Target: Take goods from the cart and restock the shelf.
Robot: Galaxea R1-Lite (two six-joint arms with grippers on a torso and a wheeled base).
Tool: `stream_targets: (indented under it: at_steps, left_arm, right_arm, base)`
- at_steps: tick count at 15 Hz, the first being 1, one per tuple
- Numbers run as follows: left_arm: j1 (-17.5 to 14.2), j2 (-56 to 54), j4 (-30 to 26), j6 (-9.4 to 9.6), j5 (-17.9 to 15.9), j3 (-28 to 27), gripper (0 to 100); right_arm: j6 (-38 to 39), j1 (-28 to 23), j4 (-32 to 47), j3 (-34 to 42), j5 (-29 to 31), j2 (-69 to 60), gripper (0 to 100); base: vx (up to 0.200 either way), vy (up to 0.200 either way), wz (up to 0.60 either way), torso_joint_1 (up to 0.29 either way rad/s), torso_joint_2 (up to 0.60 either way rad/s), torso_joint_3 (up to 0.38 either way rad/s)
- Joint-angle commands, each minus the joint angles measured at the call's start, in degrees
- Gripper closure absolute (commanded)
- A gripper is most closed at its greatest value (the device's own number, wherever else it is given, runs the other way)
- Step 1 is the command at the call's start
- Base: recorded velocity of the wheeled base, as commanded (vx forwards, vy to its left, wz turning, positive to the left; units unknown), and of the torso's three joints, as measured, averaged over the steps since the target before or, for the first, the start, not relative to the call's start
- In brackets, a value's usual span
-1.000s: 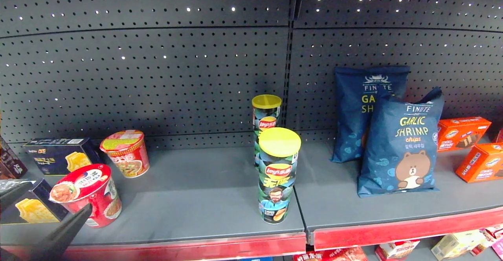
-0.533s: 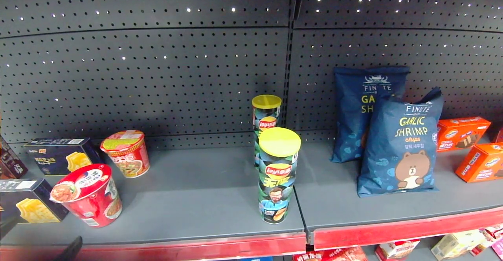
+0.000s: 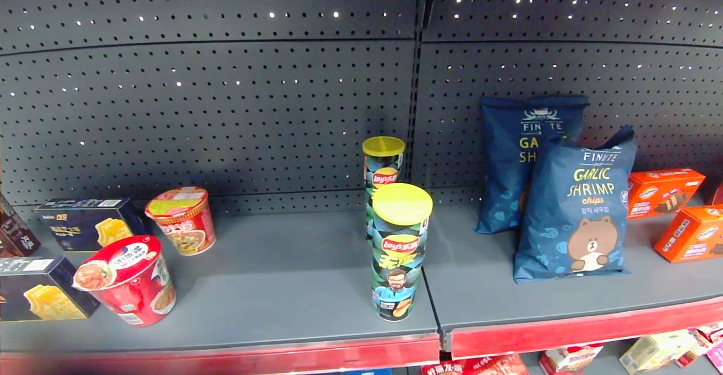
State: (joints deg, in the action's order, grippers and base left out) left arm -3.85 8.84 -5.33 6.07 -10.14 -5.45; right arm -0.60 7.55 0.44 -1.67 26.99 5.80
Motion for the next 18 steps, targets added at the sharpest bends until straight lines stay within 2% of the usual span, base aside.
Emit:
stream_targets:
  at_steps: [1, 2, 9, 12, 14, 15, 18]
  left_arm:
    - [0.0, -4.3, -0.2, -0.01, -0.1, -0.8, 0]
    - [0.0, -4.2, -0.2, -0.01, 0.0, -0.6, 0]
    - [0.0, -4.2, -0.1, -0.09, -0.1, 1.0, 0]
    - [0.0, -4.2, 0.0, -0.09, -0.1, 1.5, 0]
    - [0.0, -4.3, -0.1, 0.78, -0.1, 1.7, 0]
    - [0.0, -4.3, -0.1, 1.84, -0.1, 1.7, 0]
    - [0.0, -4.2, -0.2, 2.37, 0.2, 1.7, 0]
  right_arm:
    - [1.0, 0.0, 0.0, 0.0, 0.0, 0.2, 0]
    - [2.7, 0.0, 0.0, 0.0, 0.1, 0.2, 0]
    - [1.8, 0.0, 0.0, 0.0, -0.1, 0.2, 0]
    - [2.4, 0.0, 0.0, 0.0, 0.3, 0.2, 0]
    - [1.9, 0.0, 0.0, 0.0, 0.1, 0.2, 0]
    - [1.8, 0.0, 0.0, 0.0, 0.1, 0.2, 0]
    - [1.4, 0.0, 0.0, 0.0, 0.0, 0.2, 0]
  base:
    - [0.000, 0.000, 0.00, 0.000, 0.00, 0.000]
    - [0.000, 0.000, 0.00, 0.000, 0.00, 0.000]
    - [0.000, 0.000, 0.00, 0.000, 0.00, 0.000]
    - [0.000, 0.000, 0.40, -0.003, 0.00, 0.000]
    - [0.000, 0.000, 0.00, 0.000, 0.00, 0.000]
    - [0.000, 0.000, 0.00, 0.000, 0.00, 0.000]
    - [0.000, 0.000, 0.00, 0.000, 0.00, 0.000]
